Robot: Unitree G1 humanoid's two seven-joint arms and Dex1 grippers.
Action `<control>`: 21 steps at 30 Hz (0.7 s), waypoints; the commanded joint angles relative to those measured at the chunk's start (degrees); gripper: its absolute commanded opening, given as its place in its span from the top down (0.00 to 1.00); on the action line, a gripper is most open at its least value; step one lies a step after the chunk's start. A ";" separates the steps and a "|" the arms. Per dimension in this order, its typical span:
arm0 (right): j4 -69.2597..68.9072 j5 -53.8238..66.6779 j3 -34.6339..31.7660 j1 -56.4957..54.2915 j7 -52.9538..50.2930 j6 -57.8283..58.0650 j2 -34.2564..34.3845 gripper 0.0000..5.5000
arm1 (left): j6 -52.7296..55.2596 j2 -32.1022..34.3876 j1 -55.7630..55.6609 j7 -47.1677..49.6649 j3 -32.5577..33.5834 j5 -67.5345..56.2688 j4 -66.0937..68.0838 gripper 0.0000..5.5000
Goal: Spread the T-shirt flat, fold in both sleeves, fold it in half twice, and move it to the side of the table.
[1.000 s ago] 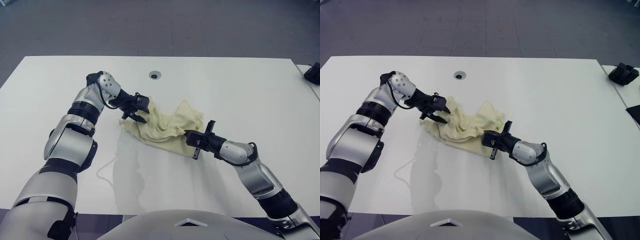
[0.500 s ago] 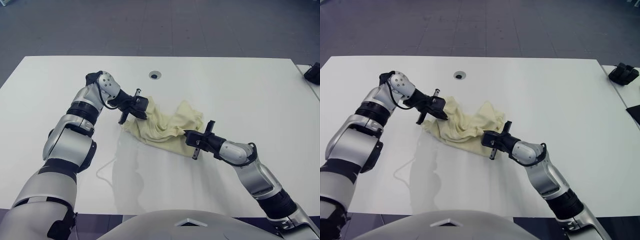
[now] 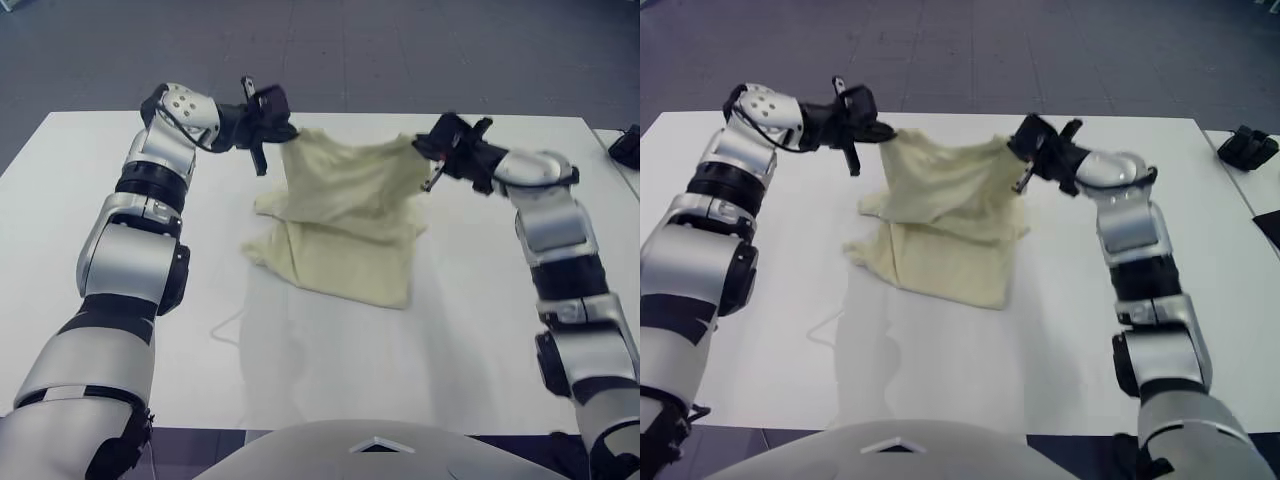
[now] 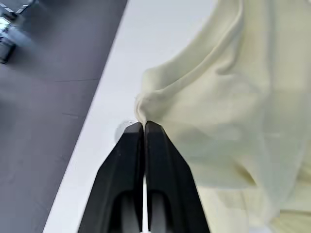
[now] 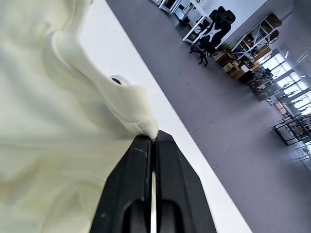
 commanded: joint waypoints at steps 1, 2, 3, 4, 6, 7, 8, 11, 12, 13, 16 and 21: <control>34.93 -4.02 0.43 -24.45 -6.66 -9.22 3.29 1.00 | 3.76 -3.01 -9.50 18.24 0.42 4.33 7.78 1.00; 39.05 -5.24 0.98 -27.64 -8.96 -10.45 3.52 1.00 | 3.86 -3.12 -10.72 21.27 -0.50 5.61 8.47 1.00; 42.23 -6.33 1.33 -30.30 -11.57 -11.39 3.71 1.00 | 4.01 -3.18 -11.88 24.38 -1.27 6.78 9.05 1.00; 44.76 -7.48 1.71 -32.54 -14.49 -12.24 3.77 1.00 | 4.25 -3.23 -12.94 26.96 -1.58 7.52 9.55 1.00; 48.77 -9.40 2.31 -36.15 -20.49 -13.55 3.77 1.00 | 4.91 -3.32 -14.75 31.43 -1.45 8.42 10.46 1.00; 50.37 -10.23 2.55 -37.64 -23.26 -14.08 3.66 1.00 | 5.27 -3.34 -15.67 33.68 -1.21 8.82 10.85 1.00; 51.77 -11.19 2.89 -38.86 -25.58 -14.67 3.56 1.00 | 5.58 -3.37 -16.49 35.78 -0.97 9.21 11.22 1.00; 54.87 -13.52 3.11 -42.04 -31.98 -16.12 3.18 1.00 | 6.15 -3.27 -19.41 42.10 -0.22 10.62 12.16 1.00; 55.50 -14.35 3.22 -43.02 -33.95 -16.54 3.05 1.00 | 6.28 -3.06 -20.50 44.34 -0.11 11.26 12.41 1.00; 55.87 -15.00 3.30 -43.76 -35.49 -16.96 2.93 1.00 | 6.25 -2.77 -21.43 46.43 -0.36 12.09 12.57 1.00; 56.30 -16.07 3.17 -45.04 -37.67 -18.29 2.81 1.00 | 5.50 -1.96 -23.69 50.57 -0.77 14.09 12.75 1.00; 56.13 -16.88 4.27 -42.37 -31.36 -21.05 3.18 1.00 | 1.93 -2.37 -21.43 47.98 -3.81 18.10 12.63 1.00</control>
